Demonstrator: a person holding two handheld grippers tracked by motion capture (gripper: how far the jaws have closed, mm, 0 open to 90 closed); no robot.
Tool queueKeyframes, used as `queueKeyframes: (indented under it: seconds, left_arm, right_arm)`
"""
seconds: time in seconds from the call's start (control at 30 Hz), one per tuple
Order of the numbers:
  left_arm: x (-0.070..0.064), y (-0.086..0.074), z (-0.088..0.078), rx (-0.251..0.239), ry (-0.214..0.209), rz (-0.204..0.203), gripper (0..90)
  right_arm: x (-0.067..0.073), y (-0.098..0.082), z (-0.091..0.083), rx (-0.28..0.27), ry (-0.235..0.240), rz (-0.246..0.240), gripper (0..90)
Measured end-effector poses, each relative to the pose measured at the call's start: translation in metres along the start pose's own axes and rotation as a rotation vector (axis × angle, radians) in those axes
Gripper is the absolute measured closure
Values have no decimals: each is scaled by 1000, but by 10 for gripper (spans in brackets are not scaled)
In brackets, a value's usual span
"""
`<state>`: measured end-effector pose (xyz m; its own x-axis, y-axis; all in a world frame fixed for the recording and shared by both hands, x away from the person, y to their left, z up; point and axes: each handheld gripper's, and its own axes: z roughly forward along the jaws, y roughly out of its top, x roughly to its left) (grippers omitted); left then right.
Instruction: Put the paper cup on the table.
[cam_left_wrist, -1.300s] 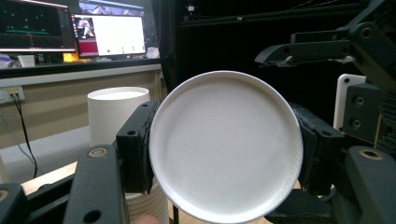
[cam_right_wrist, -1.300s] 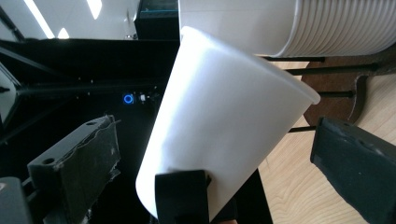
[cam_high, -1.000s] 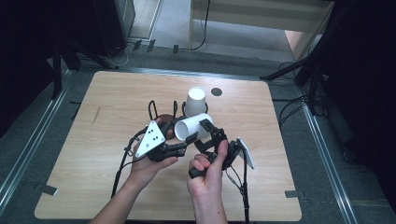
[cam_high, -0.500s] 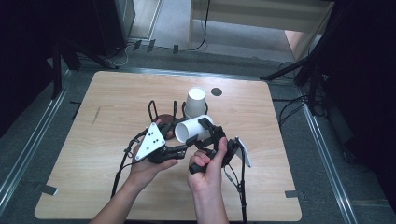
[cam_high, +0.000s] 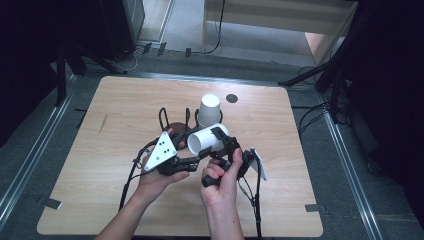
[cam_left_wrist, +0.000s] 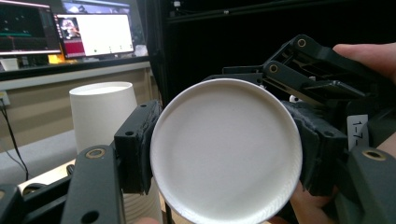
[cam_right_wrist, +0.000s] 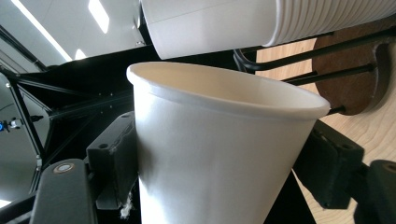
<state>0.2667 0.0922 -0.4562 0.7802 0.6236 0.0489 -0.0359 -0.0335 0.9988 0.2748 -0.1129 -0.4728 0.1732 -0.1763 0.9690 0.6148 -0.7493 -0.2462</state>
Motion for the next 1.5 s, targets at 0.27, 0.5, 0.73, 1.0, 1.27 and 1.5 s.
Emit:
queueKeyframes:
  seconds: [0.27,0.5,0.73,1.0,1.27,1.5]
  left_arm:
    - [0,1,0,49,5,2,311]
    - [0,3,-1,75,21,-20,293]
    - [-1,4,-1,108,23,-33,214]
    - [3,6,-3,123,36,-78,102]
    - [6,7,-6,131,36,-83,88]
    - [9,8,-8,123,24,-91,34]
  right_arm:
    - [-3,0,0,-14,-4,-41,292]
    - [-3,-1,-1,-29,1,-72,329]
    - [0,-1,-2,-47,6,-114,351]
    - [7,-2,-5,-101,2,-231,356]
    - [11,-1,-9,-170,-29,-375,356]
    - [16,0,-10,-197,-39,-443,355]
